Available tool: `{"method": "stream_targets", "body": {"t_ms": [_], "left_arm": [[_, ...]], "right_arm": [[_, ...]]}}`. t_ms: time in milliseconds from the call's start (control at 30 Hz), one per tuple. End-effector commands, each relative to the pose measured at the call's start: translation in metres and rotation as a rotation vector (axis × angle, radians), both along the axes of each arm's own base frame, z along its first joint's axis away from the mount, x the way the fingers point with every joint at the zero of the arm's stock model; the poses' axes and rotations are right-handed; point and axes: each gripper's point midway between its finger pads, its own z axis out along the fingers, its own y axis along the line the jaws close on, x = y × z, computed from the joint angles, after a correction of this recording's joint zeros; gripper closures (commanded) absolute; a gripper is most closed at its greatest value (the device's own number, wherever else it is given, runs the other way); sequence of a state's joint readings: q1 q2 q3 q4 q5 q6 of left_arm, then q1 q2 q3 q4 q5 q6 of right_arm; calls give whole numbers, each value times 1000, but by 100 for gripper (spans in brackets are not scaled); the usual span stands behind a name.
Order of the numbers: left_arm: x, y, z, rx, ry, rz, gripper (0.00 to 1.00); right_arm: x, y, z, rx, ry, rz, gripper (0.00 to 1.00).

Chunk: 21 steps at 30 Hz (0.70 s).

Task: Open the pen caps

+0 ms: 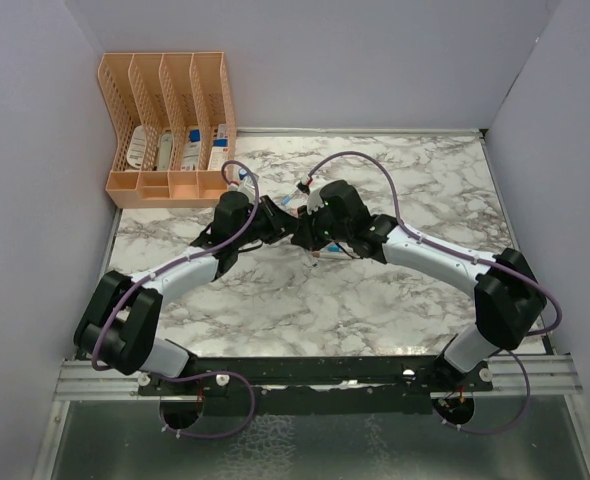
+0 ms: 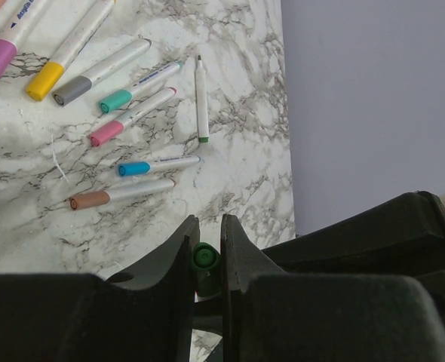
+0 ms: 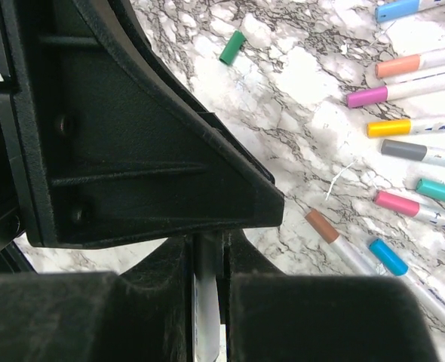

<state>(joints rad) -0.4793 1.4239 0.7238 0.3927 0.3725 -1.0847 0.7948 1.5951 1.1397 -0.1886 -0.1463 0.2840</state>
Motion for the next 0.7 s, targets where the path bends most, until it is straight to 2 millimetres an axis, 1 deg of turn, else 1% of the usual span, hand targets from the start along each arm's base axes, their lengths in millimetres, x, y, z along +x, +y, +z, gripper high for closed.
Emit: {"method": "stream_targets", "body": {"t_ms": [0,100,233,300,333,400,500,567,667], "left_arm": [[20,0,15,33,-70,42,100],[46,15,20,77,-91,94,100],[88,45,31,105,-135,182,100],[104,56,31,112,-139,204,100],[108,59,30,112,-137,206,100],[113,62,31,115,-139,209,100],[111,64,26,131,-126,203,100],[105,65,19,162,-107,189,100],[92,78,-4,279,-53,179,100]], "right_arm": [[-9,3,3,-3,10,24,99],[-22,-10,-5,-21,33,23,99],[-42,-31,-14,-29,66,7,99],[-50,-40,-18,-31,79,-4,99],[-53,-44,-19,-33,82,-12,99],[-56,-51,-21,-42,82,-29,99],[-54,-60,-23,-72,73,-62,99],[-45,-68,-22,-100,55,-113,99],[-22,-86,-19,-134,33,-222,99]]}}
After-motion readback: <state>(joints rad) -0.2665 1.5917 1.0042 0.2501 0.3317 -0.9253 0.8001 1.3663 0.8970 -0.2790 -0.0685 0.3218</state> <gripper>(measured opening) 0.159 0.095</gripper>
